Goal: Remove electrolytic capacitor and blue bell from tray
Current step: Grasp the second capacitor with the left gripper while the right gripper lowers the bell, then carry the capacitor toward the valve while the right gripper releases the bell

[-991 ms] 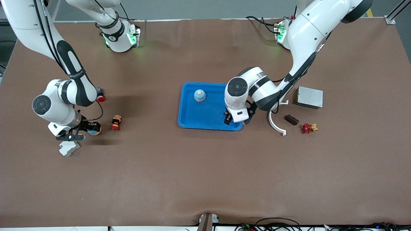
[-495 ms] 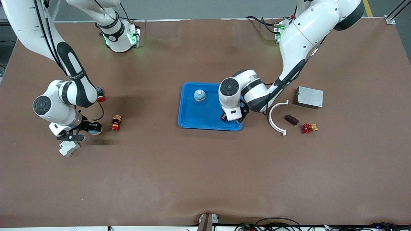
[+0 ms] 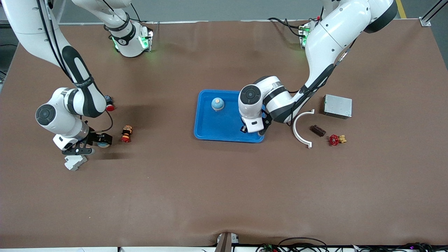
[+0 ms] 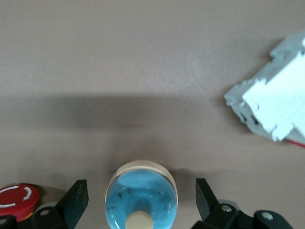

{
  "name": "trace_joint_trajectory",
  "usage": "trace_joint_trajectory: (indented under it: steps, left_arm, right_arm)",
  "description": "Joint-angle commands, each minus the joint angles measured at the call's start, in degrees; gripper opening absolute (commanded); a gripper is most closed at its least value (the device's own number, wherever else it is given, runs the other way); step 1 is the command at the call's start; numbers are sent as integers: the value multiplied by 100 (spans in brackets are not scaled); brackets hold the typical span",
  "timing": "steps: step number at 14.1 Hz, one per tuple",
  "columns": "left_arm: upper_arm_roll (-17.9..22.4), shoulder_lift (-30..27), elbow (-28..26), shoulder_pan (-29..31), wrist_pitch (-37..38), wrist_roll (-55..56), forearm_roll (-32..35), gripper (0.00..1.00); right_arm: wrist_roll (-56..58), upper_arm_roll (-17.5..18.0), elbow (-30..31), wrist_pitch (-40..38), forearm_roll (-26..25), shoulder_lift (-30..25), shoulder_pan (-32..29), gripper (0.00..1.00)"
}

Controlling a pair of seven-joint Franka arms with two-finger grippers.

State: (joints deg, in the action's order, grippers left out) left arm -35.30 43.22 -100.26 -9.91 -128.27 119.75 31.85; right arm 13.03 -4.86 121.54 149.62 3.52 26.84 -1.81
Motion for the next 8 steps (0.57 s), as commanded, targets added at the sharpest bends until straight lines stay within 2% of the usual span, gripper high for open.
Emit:
trace_joint_trajectory:
  steps: [1,4,6,8]
  left_arm:
    - [-12,-506,-38,94,336,40,102,0]
    - [-160,-1024,-20,489,828,-713,-221,0]
    - [-354,-1288,-29,910,935,-1329,-503,0]
    - [-486,-1482,-20,1279,1407,-1847,-531,0]
  right_arm:
    - [340,56,-165,-230,9,-223,-56,100]
    - [183,64,-630,-1283,-53,-416,5,100]
    - [-561,91,-641,-1803,-27,-740,101,100]
    - [-1439,108,-605,-2268,35,-1127,434,100]
